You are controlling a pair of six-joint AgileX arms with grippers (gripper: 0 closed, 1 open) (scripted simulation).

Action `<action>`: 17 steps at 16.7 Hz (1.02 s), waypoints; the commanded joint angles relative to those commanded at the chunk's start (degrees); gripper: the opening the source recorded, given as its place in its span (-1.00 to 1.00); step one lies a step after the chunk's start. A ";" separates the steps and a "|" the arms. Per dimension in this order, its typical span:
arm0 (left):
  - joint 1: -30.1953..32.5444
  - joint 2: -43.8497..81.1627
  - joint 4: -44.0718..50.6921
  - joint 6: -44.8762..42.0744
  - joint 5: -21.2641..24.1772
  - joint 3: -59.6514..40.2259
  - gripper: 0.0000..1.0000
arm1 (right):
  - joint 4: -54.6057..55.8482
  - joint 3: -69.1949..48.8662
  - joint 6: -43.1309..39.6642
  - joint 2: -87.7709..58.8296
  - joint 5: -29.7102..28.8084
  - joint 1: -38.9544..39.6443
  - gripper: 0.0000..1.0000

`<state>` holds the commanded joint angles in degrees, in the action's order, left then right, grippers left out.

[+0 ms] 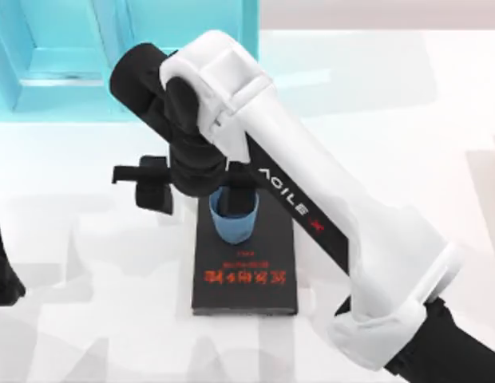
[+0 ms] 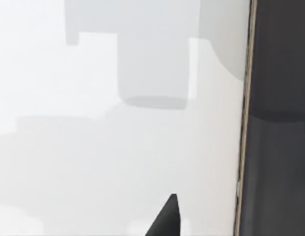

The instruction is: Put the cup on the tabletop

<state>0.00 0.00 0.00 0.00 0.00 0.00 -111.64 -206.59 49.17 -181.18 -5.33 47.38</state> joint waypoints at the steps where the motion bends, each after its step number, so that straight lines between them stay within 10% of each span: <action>1: 0.00 0.00 0.00 0.00 0.00 0.00 1.00 | 0.00 0.00 0.00 0.00 0.00 0.00 -0.36; 6: 0.00 0.00 0.00 0.00 0.00 0.00 1.00 | 0.00 0.00 0.00 0.00 0.00 0.00 -1.00; 17: 0.00 0.00 0.00 0.00 0.00 0.00 1.00 | 7.83 5.57 -0.09 4.36 1.39 1.37 -1.00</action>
<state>0.00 0.00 0.00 0.00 0.00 0.00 -103.81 -201.02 49.08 -176.82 -3.94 48.76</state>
